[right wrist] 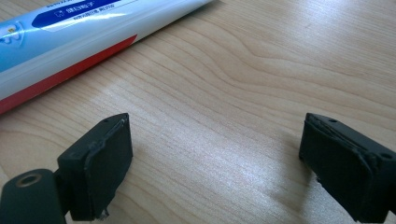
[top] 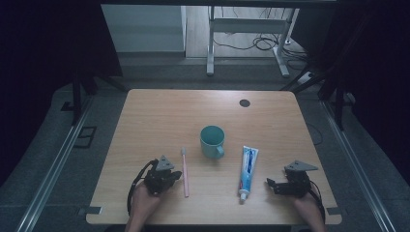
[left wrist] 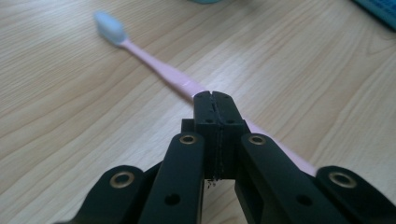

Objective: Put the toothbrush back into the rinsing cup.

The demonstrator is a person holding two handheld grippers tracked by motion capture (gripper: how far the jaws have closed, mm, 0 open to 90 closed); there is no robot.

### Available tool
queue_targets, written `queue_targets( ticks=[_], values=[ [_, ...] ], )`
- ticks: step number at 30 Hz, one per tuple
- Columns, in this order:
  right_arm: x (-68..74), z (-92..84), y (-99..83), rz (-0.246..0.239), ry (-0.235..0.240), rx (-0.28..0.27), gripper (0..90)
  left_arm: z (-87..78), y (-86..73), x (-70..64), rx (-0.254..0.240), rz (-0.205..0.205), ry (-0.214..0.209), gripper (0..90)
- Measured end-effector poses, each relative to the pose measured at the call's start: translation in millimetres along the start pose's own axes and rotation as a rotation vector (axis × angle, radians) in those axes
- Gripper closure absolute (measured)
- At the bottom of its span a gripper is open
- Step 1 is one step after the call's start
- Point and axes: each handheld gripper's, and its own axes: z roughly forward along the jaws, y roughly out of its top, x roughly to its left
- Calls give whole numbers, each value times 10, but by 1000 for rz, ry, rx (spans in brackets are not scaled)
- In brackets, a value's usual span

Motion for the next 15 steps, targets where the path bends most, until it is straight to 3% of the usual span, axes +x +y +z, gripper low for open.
queue_targets(
  ticks=[3, 15],
  values=[
    [-1, 1, 1, -1, 0, 0, 95, 42, 33, -71, 7, 21, -27, 896],
    [-1, 3, 3, -2, 2, 0, 95, 163, 59, -206, 26, 36, -73, 894]
  ],
)
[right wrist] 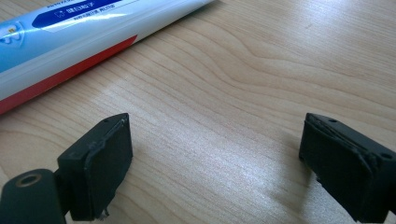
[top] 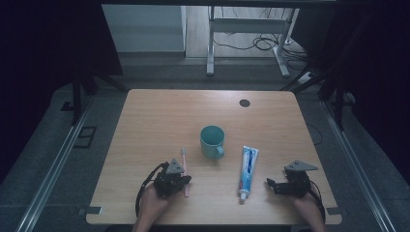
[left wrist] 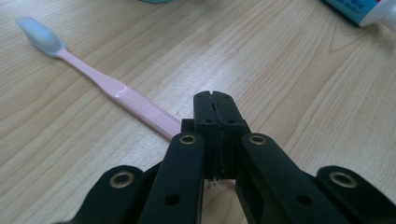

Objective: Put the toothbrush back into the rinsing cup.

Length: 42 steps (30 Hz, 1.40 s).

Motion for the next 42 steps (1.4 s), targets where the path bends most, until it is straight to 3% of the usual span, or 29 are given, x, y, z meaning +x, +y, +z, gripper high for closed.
queue_targets(
  ticks=[8, 21, 30, 42],
  values=[
    [0, 1, 1, -1, 1, 0, 95, 46, -17, -12, 34, 5, 1, 893],
    [0, 1, 1, -1, 1, 0, 94, -90, -114, 138, 60, -33, 36, 894],
    [0, 1, 1, -1, 1, 0, 95, -156, -179, 245, 112, -29, 97, 886],
    [0, 1, 1, 0, 1, 0, 95, -226, -210, 333, 116, -44, 108, 885]
  ],
)
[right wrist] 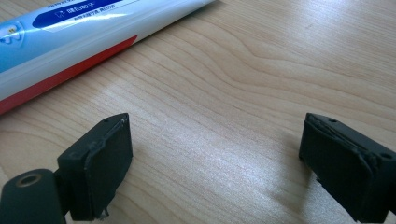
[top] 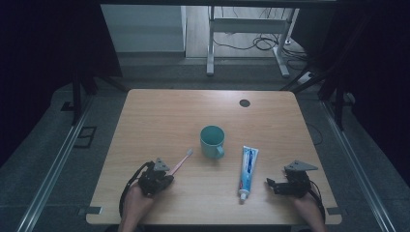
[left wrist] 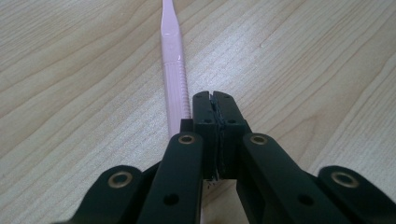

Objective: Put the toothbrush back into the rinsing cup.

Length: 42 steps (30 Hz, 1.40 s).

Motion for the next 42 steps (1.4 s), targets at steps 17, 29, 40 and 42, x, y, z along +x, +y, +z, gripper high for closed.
queue_targets(
  ticks=[17, 29, 40, 42],
  values=[
    [1, 0, 0, -1, -1, 0, 94, -87, 84, 59, 14, -20, 5, 722],
    [1, 0, 0, -1, -2, 1, 95, -9, 274, 118, 164, -16, 4, 614],
    [1, -1, 0, -1, -1, 2, 94, 64, 492, 209, 288, -29, -6, 565],
    [2, -1, 0, 0, -1, 2, 94, 79, 525, 224, 308, -35, -7, 560]
  ],
)
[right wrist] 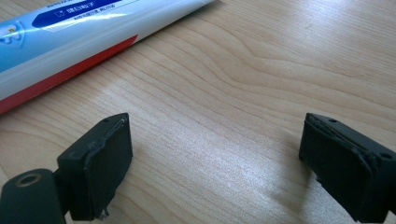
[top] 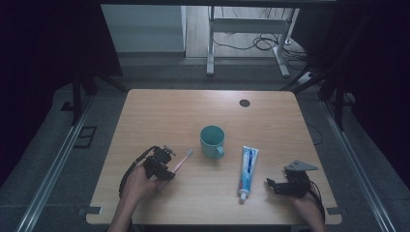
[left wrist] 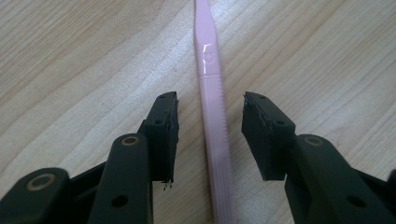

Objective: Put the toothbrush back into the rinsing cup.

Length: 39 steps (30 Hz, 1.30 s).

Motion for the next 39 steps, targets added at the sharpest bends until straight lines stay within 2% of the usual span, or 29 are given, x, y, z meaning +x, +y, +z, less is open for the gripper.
queue_targets(
  ticks=[3, 10, 21, 27, 39],
  values=[
    [0, 0, 0, 0, 0, 1, 94, 7, 73, 22, 37, -16, -6, 560],
    [1, -1, 0, 1, -1, 1, 95, 23, 184, 41, 93, -24, -13, 561],
    [0, 0, 0, 0, -1, 0, 94, 66, 395, 7, 194, 6, 11, 578],
    [0, 0, -1, 0, -1, 0, 94, 146, 482, -5, 237, 5, 25, 616],
    [0, 2, 1, 0, -1, 0, 94, 175, 536, -31, 262, 1, 46, 707]
  ],
)
